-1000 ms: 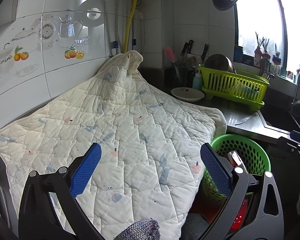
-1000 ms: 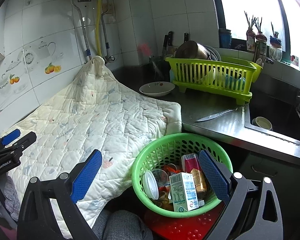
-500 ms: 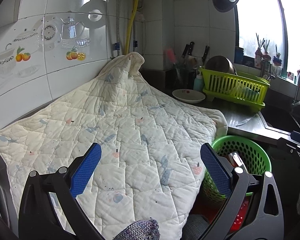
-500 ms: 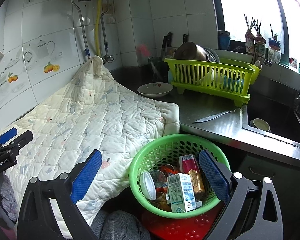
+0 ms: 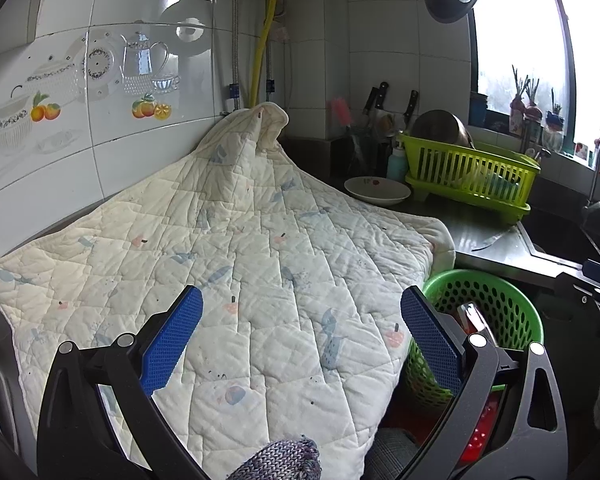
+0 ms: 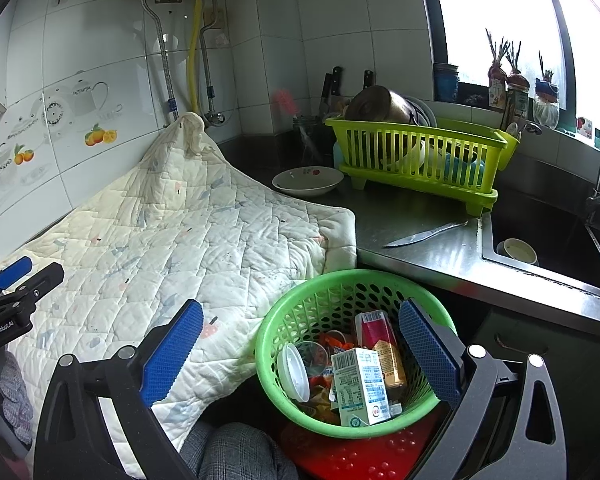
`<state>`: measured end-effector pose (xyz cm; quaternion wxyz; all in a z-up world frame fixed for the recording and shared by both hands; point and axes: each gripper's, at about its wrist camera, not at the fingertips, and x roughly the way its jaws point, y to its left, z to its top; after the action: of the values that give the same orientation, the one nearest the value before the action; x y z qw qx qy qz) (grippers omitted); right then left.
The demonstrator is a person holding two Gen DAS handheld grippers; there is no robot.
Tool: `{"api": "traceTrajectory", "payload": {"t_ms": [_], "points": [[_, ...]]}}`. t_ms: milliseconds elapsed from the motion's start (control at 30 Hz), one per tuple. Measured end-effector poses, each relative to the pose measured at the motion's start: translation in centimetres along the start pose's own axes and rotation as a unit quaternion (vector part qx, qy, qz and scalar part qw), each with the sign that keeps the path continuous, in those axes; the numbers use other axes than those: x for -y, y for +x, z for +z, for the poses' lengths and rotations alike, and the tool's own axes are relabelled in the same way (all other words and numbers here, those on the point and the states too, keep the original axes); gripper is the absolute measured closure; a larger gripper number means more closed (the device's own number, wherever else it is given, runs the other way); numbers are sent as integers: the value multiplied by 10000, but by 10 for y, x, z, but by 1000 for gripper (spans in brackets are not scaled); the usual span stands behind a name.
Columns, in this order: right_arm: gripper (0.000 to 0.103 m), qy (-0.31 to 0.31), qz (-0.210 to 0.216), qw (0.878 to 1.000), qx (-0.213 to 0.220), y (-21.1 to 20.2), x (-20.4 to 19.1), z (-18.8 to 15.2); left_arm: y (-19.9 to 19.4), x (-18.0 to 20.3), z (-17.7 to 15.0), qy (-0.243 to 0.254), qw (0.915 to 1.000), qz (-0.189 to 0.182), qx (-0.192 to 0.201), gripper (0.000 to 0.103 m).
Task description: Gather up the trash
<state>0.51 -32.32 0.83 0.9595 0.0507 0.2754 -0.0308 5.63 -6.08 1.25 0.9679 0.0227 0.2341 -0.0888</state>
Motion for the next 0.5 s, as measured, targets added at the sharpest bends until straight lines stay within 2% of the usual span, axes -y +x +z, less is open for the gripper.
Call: {"api": "traceTrajectory", "payload": {"t_ms": [500], "points": [[8, 2, 37, 10000, -33, 2, -3, -2, 4, -1, -3, -12, 10000, 22, -50, 5]]}}
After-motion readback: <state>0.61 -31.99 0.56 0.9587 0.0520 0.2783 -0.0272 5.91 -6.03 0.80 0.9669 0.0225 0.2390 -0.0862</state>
